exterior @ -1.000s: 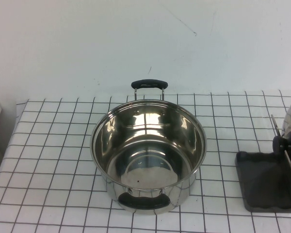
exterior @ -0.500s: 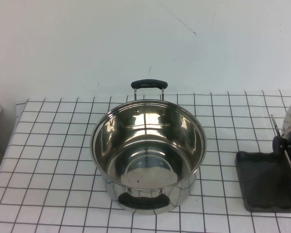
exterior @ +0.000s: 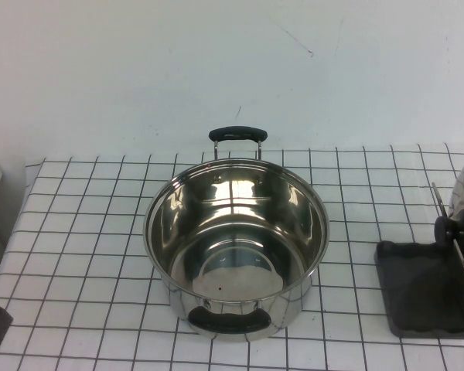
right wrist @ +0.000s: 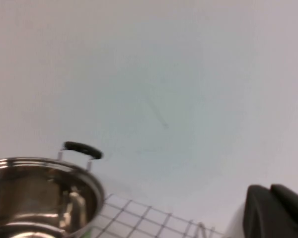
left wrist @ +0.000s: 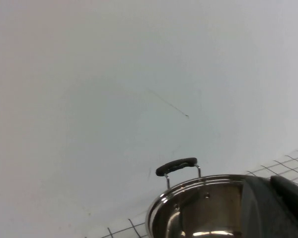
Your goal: Put pot lid on rack
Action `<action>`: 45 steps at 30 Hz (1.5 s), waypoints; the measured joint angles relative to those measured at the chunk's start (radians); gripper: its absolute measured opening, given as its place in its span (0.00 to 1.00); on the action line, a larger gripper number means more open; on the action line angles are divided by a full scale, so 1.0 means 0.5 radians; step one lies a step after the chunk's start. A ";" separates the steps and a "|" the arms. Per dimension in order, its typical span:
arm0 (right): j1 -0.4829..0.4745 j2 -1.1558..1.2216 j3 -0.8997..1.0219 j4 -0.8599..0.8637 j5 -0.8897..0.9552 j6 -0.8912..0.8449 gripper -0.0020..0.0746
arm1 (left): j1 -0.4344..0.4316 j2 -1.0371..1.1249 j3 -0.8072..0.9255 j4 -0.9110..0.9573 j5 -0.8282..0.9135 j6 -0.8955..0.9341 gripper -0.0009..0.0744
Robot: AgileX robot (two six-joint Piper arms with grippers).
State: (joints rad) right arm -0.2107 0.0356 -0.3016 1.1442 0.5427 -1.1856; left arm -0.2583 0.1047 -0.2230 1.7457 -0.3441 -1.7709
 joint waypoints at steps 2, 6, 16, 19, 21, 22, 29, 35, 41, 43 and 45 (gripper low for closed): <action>0.000 0.000 0.033 -0.036 -0.178 -0.034 0.02 | 0.000 0.000 0.000 0.003 -0.070 0.003 0.01; -0.001 0.000 0.127 -0.528 -0.360 0.276 0.02 | 0.000 0.000 0.000 0.003 -0.192 0.008 0.01; 0.032 -0.095 0.619 -2.167 -0.749 1.913 0.02 | 0.000 -0.002 0.000 0.032 -0.534 0.020 0.01; 0.145 -0.095 0.654 -2.231 -0.724 2.018 0.02 | 0.000 -0.002 0.000 0.041 -0.649 0.020 0.01; 0.251 -0.095 0.654 -2.310 -0.638 2.117 0.02 | 0.000 -0.002 0.000 0.041 -0.717 0.020 0.01; 0.290 -0.095 0.654 -2.356 -0.597 2.179 0.02 | 0.000 -0.002 0.000 0.041 -0.757 0.020 0.01; 0.388 -0.095 0.657 -2.515 -0.387 2.386 0.02 | 0.000 -0.002 0.000 0.044 -1.024 0.020 0.01; 0.388 -0.095 0.657 -2.518 -0.384 2.399 0.02 | 0.000 -0.002 0.000 0.044 -1.187 0.020 0.01; 0.388 -0.095 0.657 -2.518 -0.383 2.399 0.02 | 0.000 -0.002 0.000 0.044 -1.254 0.010 0.01; 0.388 -0.095 0.657 -2.518 -0.383 2.399 0.02 | 0.000 -0.002 0.000 0.044 -1.270 0.010 0.01; 0.388 -0.095 0.657 -2.518 -0.383 2.399 0.02 | 0.000 -0.002 0.000 0.044 -1.274 0.010 0.01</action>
State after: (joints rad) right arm -0.0169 -0.0121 0.0270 -0.1148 0.3514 0.0138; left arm -0.2583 0.1037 -0.2230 1.7677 -0.9813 -1.7659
